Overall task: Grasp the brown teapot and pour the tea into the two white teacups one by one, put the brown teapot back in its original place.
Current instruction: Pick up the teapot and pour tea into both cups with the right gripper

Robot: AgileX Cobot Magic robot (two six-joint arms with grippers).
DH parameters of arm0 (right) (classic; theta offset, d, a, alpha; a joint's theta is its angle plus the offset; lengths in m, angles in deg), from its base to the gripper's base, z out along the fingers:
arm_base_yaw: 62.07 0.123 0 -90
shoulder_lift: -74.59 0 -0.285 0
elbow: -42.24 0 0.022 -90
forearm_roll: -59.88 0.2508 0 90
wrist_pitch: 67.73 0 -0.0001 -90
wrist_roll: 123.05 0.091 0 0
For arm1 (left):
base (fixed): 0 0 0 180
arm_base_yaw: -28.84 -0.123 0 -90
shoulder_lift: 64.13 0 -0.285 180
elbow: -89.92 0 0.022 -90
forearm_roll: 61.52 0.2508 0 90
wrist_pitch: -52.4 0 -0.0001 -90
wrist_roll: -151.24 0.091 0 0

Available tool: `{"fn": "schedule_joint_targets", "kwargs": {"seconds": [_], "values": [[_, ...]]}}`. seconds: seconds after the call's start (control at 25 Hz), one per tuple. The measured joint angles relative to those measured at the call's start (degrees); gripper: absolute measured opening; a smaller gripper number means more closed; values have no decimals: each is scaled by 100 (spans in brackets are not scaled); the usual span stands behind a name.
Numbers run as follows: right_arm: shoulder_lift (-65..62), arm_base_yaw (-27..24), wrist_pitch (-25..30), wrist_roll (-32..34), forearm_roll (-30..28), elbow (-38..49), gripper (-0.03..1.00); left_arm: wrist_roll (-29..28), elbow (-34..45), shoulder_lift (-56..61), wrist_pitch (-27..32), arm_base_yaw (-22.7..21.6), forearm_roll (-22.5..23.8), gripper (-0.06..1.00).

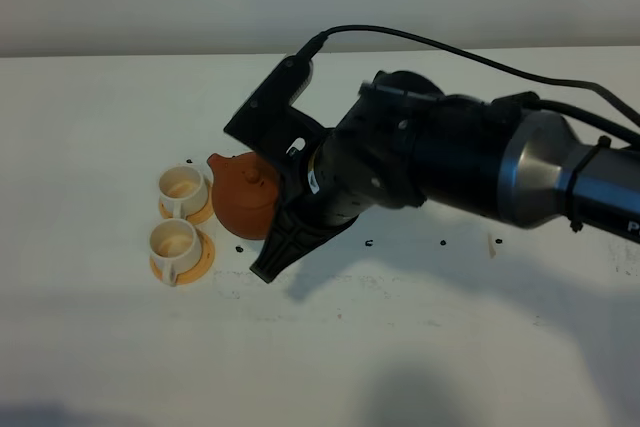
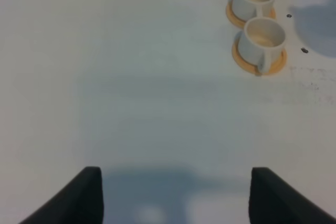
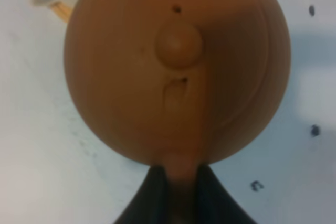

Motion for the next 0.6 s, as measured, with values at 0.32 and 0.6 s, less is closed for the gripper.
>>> {"fn": "schedule_joint_targets", "kwargs": {"seconds": [0.32, 0.6], "values": [[92, 181, -5, 244, -757, 143, 10, 0, 0, 0, 0, 0, 0, 56], [409, 216, 91, 149, -778, 135, 10, 0, 0, 0, 0, 0, 0, 56]]}}
